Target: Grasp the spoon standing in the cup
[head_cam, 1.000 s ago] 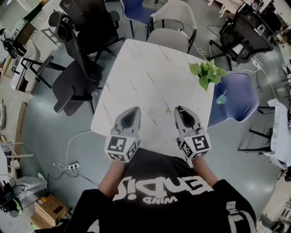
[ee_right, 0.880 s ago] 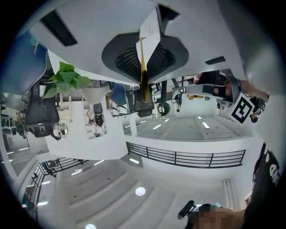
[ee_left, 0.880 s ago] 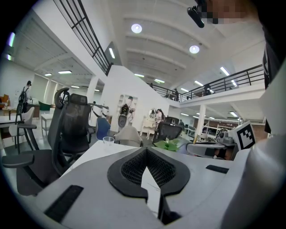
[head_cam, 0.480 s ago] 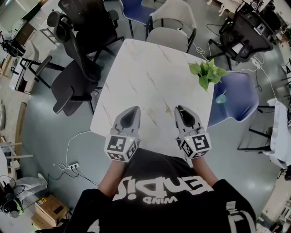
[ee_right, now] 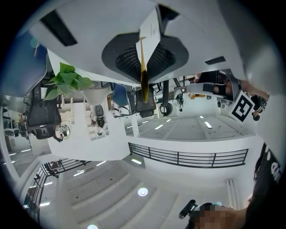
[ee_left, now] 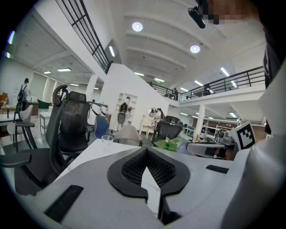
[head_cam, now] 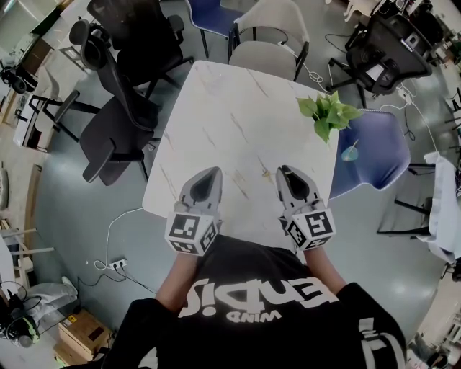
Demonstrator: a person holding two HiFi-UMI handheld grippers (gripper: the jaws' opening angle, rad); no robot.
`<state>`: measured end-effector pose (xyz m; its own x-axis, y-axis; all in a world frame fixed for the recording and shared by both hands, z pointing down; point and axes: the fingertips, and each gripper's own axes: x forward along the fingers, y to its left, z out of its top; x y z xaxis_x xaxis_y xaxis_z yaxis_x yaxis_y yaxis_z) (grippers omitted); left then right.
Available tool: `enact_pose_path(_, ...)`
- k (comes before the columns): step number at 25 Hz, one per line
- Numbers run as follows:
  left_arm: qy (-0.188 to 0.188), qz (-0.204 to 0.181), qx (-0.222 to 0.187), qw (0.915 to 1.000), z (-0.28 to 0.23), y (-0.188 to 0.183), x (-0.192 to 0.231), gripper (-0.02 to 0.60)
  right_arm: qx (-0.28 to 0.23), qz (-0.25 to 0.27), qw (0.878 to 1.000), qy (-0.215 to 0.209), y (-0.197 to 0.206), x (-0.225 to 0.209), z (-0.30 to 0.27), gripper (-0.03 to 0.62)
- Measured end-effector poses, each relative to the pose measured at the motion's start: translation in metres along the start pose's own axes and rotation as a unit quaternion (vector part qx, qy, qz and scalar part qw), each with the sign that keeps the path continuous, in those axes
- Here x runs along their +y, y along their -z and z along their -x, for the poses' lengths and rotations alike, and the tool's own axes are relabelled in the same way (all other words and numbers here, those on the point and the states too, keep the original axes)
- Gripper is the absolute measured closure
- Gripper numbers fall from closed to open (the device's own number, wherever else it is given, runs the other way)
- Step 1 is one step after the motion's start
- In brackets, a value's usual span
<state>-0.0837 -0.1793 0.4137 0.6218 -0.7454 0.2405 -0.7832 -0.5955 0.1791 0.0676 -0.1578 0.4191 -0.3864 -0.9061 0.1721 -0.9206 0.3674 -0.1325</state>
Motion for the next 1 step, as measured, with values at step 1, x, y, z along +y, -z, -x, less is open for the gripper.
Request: enact_pose_path(1, 0.001, 0.0, 0.0, 1.0, -0.0007, 0.0002, 0.0002, 0.568, 0.0, 0.0, 1.0, 0.0, 0.0003, -0.0005, -0.0005, 0.556)
